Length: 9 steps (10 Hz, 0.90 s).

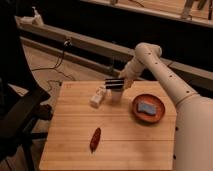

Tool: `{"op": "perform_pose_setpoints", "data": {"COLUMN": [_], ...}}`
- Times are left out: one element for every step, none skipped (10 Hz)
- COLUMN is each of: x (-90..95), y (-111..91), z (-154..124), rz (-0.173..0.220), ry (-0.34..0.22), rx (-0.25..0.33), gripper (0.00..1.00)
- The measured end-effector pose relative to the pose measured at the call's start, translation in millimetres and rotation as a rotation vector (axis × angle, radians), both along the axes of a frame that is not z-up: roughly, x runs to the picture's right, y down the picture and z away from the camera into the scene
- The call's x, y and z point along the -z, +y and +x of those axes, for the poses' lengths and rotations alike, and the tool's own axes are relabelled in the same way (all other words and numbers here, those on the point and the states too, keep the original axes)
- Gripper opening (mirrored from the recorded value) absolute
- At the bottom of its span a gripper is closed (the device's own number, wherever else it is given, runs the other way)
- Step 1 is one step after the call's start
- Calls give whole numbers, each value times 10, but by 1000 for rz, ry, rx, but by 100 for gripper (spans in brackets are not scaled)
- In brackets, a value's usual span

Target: Place the eraser in the ceramic cup

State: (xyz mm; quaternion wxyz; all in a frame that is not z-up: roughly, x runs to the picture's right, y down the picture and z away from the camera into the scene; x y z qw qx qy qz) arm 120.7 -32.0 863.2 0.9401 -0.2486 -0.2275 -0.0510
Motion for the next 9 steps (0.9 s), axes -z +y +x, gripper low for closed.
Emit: {"op": "perform_pose_setpoints", "data": {"x": [3,10,19,34,55,69,91,127,162], "y": [4,10,11,11,9,13,23,32,29], "z": [-14,-26,-40,-60,-59,-59,-69,-66,-63], "rz": [-3,-6,-6,-5,-3,-3,-2,6,17], "ry": [-10,-24,-33,-42,-46,-50,-54,-57,-58], "rx": [0,-2,-1,1,2,2,5,9,10], "gripper": [48,61,70,78,80,80,80,80,80]}}
